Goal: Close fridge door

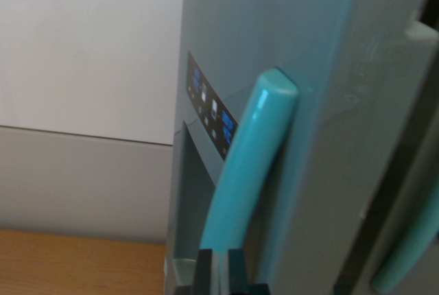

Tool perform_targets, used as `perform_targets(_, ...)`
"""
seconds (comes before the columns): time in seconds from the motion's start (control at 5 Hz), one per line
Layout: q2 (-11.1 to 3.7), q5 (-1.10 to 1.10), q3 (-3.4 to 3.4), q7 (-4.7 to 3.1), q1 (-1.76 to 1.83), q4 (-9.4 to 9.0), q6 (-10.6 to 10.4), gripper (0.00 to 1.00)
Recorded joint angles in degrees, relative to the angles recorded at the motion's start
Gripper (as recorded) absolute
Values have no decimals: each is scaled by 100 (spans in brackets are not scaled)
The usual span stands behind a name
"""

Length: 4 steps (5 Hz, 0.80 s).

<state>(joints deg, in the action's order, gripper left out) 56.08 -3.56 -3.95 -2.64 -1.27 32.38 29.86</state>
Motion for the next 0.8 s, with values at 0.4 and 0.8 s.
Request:
perform_targets(0.4, -315, 0, -42, 0, 0, 182, -1, 100)
perform_targets(0.8, -651, 0, -130, 0, 0, 387, -2, 100)
